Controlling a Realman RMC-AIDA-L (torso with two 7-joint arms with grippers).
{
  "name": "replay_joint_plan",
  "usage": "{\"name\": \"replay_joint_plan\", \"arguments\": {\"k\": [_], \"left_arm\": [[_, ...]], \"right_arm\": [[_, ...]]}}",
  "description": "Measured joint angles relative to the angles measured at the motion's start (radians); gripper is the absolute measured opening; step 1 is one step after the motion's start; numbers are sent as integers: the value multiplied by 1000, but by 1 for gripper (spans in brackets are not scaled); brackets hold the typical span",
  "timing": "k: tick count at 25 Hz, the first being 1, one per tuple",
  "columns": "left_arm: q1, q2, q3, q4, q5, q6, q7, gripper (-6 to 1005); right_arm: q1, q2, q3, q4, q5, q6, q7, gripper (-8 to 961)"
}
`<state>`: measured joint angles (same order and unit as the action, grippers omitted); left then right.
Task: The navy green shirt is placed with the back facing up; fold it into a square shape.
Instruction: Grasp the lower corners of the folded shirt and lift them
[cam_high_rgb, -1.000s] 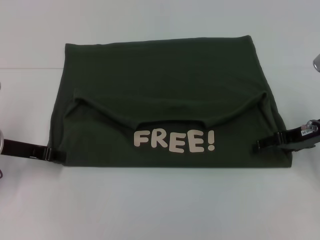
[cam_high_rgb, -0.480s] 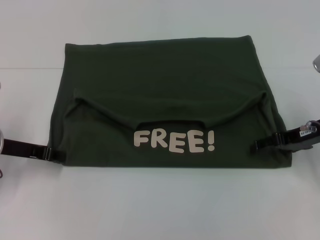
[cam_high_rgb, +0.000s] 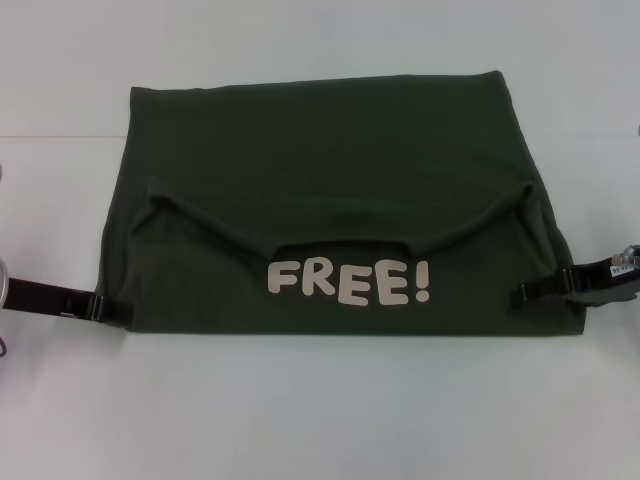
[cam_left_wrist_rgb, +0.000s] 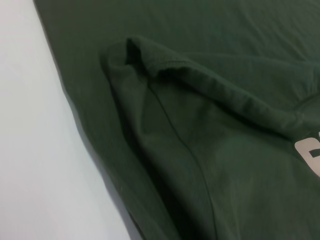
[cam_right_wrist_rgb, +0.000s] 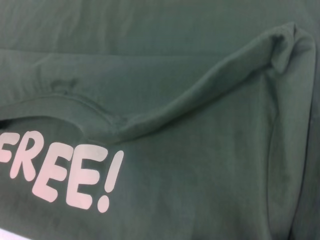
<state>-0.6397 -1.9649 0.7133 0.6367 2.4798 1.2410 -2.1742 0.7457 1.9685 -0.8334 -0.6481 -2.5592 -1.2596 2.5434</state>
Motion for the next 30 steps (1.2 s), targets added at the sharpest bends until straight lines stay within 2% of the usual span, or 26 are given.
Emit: {"name": "replay_joint_plan", "arguments": {"k": [2,7,18,23,29,30], "left_arm": [[-1,0,0,1,0,0,0,72],[-3,2,0,1,-1,0,-2,74],[-5,3,0,1,-1,0,-2,77],[-5,4,0,1,-1,1,-2,79],[-5,5,0,1,-1,2,-4,80],[-5,5,-1,1,-1,2,-5,81]], "right_arm": [[0,0,-1,0,0,3,-1,898],[-7,0,5,-11,0,5,-2,736],[-9,-1,2,-6,-1,7,-11,490],[-10,-6,5,-5,-1,4,-11,249],[-15,-13,5,-8,-1,-1,-10,26],[-17,-14,5,-10,0,-2,-10,26]]}}
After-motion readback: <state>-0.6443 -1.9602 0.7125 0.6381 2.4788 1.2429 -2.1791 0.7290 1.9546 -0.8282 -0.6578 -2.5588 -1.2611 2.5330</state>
